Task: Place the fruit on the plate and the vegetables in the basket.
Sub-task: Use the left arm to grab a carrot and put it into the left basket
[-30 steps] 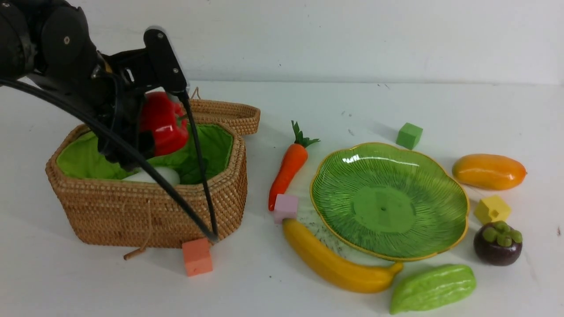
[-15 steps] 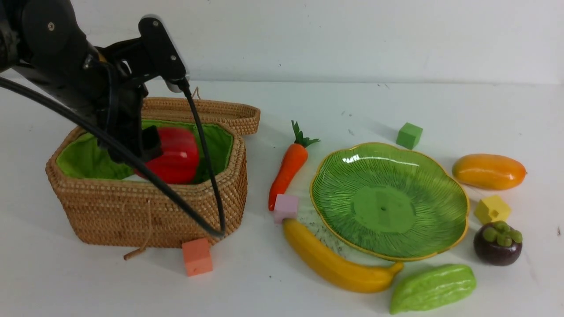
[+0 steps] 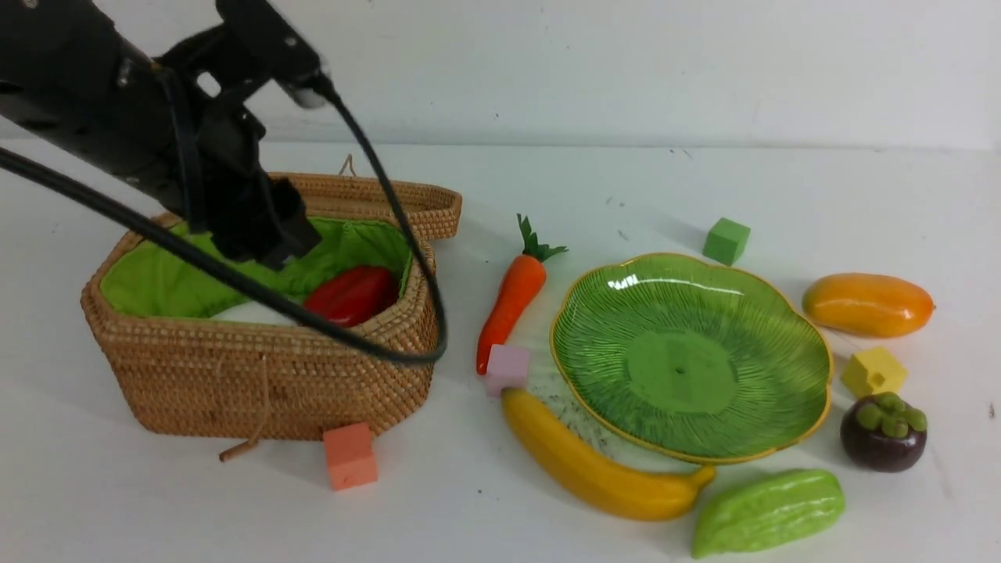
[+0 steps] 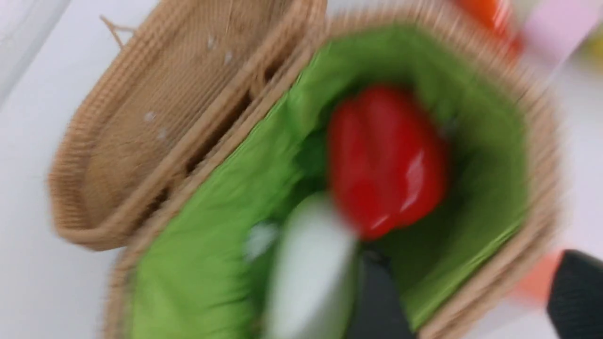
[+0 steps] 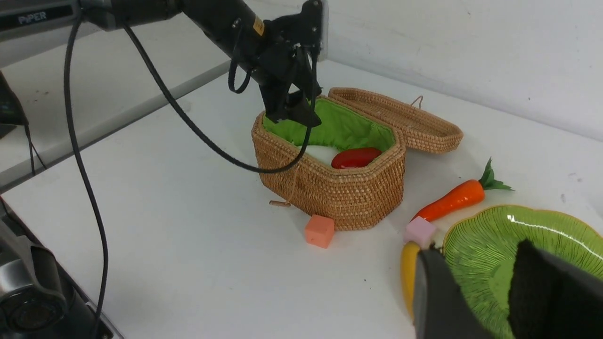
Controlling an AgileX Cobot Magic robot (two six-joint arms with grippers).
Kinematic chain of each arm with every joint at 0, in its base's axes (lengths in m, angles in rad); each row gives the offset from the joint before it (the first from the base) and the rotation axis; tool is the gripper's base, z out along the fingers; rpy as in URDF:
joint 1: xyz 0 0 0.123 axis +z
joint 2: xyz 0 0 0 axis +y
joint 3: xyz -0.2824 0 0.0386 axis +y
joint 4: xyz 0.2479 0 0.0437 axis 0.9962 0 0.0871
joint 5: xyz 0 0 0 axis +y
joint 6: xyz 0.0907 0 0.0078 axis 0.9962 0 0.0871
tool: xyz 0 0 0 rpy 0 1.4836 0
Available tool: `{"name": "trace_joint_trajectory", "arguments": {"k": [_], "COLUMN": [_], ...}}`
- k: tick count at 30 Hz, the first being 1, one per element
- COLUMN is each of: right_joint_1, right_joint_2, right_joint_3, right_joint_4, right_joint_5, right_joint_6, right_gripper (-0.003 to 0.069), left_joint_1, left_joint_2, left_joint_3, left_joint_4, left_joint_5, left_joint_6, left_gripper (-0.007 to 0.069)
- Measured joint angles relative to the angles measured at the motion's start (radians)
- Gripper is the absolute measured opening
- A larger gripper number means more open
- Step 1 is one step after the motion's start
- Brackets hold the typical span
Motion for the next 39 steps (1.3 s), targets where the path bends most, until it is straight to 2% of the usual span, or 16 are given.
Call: {"name": "trace_joint_trajectory", "arguments": {"k": [1,2,5,6,7,9,13,16,18,23,29,33,39], "right_joint_1": [0.000,0.000,0.000,0.000,0.000,0.000,0.000,0.000,0.000,0.000,0.000,0.000,0.000], "right_joint_2": [0.000,0.000,0.000,0.000,0.000,0.000,0.000,0.000,0.000,0.000,0.000,0.000,0.000], "right_joint_3": [0.000,0.000,0.000,0.000,0.000,0.000,0.000,0.000,0.000,0.000,0.000,0.000,0.000], "right_joint_4": [0.000,0.000,0.000,0.000,0.000,0.000,-0.001,0.001,0.001,-0.001,-0.002,-0.001,-0.001], "right_joint_5": [0.009,0.018,0.036,0.040,0.052,0.067,0.081,0.101,0.109,0.109,0.109,0.109,0.109], "right_joint_6": [0.000,0.000,0.000,0.000,0.000,0.000,0.000,0.001,0.001,0.001,0.001,0.001,0.001], "right_gripper": [0.0239,0.0239,0.0239,0.0239,0.0239,0.0239,0.0239,0.0239,0.0239,0.0239,0.0239,0.0239,0.0239], "left_joint_1": [0.000,0.000,-0.017,-0.020,-0.066,-0.154,-0.381,-0.486,-0.512,-0.518,-0.511,-0.468,-0.390], "left_joint_2": [-0.013,-0.029,-0.052,-0.053,-0.054,-0.054,-0.034,0.026,0.093,0.329,0.572,0.707,0.801], "left_joint_3": [0.000,0.000,-0.004,-0.004,-0.004,-0.004,-0.007,-0.041,-0.088,-0.343,-0.649,-0.798,-0.837], "left_joint_4": [-0.044,-0.105,-0.181,-0.181,-0.153,-0.083,0.137,0.250,0.293,0.381,0.484,0.472,0.438], "left_joint_5": [0.006,0.024,0.112,0.129,0.196,0.236,0.245,0.243,0.246,0.282,0.310,0.338,0.265], "left_joint_6": [-0.049,-0.127,-0.276,-0.283,-0.369,-0.468,-0.699,-0.813,-0.856,-0.891,-0.858,-0.827,-0.794], "left_gripper": [0.0308,0.0218,0.0020,0.0011,-0.0013,-0.0013,-0.0013,-0.0013,-0.0013,-0.0013,-0.0001,0.0099,0.0333]}}
